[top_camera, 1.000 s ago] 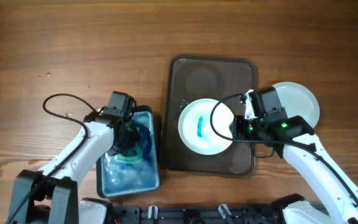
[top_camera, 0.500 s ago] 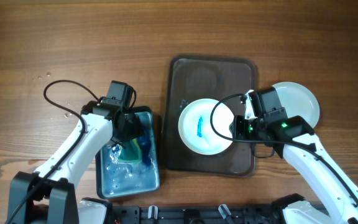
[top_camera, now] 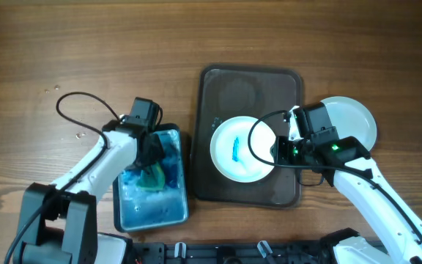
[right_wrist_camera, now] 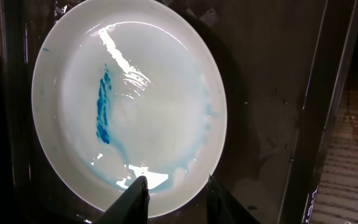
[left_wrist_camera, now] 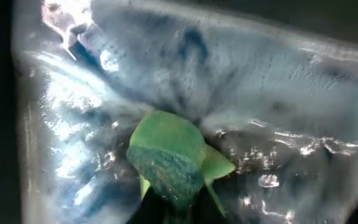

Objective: Clean dirty plates on tray and stack at the side
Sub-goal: 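Grasp and dip the sponge in the basin water with the left gripper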

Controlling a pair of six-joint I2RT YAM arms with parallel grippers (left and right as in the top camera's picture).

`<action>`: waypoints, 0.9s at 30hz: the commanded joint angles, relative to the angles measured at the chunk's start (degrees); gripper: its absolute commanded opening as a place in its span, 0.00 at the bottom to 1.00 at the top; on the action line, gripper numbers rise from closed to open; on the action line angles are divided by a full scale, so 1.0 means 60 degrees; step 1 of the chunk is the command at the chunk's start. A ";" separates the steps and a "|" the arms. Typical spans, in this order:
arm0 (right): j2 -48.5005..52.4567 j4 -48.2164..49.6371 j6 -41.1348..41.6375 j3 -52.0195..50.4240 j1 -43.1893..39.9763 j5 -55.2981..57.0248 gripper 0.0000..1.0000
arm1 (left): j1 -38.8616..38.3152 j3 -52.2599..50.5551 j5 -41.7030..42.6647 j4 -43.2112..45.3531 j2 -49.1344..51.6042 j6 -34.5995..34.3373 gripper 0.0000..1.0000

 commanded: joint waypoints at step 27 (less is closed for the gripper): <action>-0.0109 0.0018 0.0069 0.0175 0.0029 -0.0160 0.31 | 0.0135 -0.0277 0.1566 -0.1009 -0.0302 -0.0914 0.04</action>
